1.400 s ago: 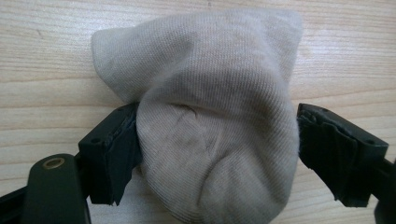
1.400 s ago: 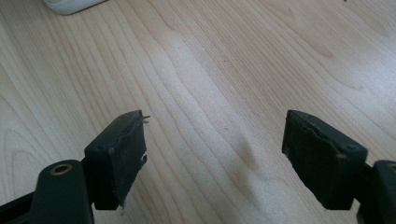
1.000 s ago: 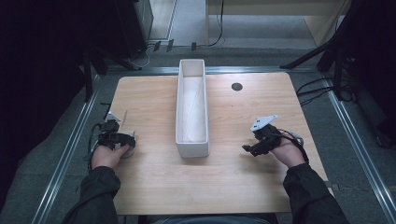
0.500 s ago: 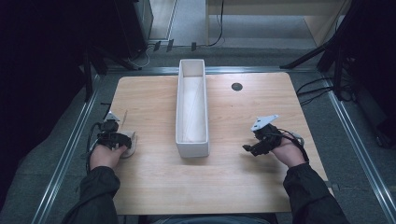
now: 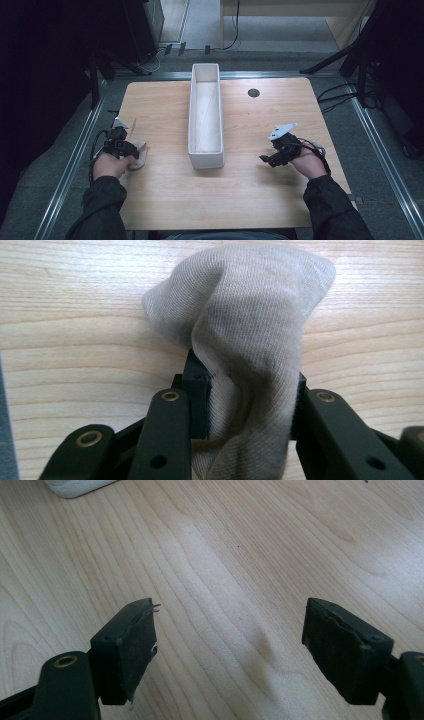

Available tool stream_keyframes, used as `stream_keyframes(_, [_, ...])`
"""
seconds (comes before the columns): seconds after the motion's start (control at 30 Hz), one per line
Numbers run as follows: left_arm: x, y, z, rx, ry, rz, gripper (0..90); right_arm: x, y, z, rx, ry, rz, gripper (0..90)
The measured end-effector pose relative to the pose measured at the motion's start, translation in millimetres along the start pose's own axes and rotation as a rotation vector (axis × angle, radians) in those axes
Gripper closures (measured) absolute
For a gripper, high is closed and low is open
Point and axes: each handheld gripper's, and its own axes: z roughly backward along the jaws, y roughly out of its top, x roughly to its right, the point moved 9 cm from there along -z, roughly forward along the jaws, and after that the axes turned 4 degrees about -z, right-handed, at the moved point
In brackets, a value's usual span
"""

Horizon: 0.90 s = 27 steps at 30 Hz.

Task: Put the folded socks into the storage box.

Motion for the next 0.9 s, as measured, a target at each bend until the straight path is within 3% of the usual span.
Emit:
stream_keyframes(0.1, [2.6, 1.4, 1.7, -0.004, -0.021, 0.0, 68.3, 0.2, 0.3, 0.1, 0.003, -0.001, 0.001, 21.8])
stream_keyframes(0.17, [7.8, 3.2, 5.5, 0.004, -0.061, -0.009, 68.3, -0.2, 0.2, 0.3, 0.002, 0.0, -0.001, 21.8])
stream_keyframes(0.53, [26.0, 16.4, 25.8, 0.004, -0.054, -0.035, 69.1, -0.4, 0.3, 0.4, 0.001, 0.0, -0.002, 21.8])
stream_keyframes(0.7, [35.4, 24.7, 34.3, 0.029, -0.06, -0.06, 69.0, -0.3, 0.3, 0.1, 0.001, 0.0, 0.0, 21.8])
stream_keyframes(0.9, [48.7, 32.6, 39.8, -0.002, -0.07, -0.068, 69.1, -0.6, 0.0, 0.2, 0.001, 0.002, 0.001, 21.8])
